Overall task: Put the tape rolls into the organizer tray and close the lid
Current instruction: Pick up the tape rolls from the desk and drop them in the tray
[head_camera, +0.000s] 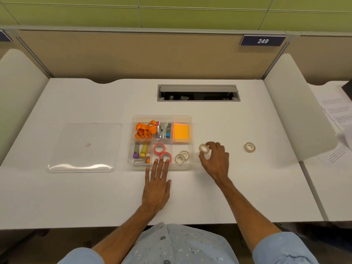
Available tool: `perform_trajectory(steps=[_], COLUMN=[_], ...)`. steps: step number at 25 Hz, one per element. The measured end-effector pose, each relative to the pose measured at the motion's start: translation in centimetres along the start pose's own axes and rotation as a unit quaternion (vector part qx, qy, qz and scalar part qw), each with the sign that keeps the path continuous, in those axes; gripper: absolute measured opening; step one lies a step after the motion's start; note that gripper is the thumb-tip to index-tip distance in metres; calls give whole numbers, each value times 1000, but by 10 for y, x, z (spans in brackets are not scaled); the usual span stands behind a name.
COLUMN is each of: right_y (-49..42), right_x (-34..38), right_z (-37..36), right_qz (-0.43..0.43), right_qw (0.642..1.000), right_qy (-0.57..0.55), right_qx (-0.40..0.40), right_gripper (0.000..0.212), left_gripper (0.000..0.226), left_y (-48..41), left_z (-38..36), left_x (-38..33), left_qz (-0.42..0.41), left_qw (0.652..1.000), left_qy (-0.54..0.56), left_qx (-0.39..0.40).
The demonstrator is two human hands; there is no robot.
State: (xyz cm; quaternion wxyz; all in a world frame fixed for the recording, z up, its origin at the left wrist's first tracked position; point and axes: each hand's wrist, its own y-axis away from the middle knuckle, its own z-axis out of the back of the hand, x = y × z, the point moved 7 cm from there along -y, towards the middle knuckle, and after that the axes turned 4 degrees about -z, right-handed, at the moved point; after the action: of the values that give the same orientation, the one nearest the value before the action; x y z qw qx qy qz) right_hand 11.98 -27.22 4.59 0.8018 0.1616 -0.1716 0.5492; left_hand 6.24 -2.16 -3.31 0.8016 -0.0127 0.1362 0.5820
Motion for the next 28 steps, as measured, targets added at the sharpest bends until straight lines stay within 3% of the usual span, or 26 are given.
perform_trajectory(steps=[6,11,16,23,28], right_y=[11,24,25,-3,-19], right_x=[43,42,22,-41,-100], right_z=[-17,-32,-19,18,42], right_qz=[94,88,70,-62,-186], right_qw=[993,990,994,998,982], right_qy=[38,60,39,-1,29], right_qx=[55,96,71,5,-1], right_gripper=[48,55,48,36,62], left_gripper=[74,75,75,72,72], left_y=[-2,-1,-2,1,1], left_z=[0,3,1,2,4], left_x=[1,0,-1,-6,-8], left_qz=[2,2,7,7,13], left_qw=[1000,1000,1000,1000,1000], left_qy=[1,8,2,-2,11], left_qx=[12,5,9,-15,-23])
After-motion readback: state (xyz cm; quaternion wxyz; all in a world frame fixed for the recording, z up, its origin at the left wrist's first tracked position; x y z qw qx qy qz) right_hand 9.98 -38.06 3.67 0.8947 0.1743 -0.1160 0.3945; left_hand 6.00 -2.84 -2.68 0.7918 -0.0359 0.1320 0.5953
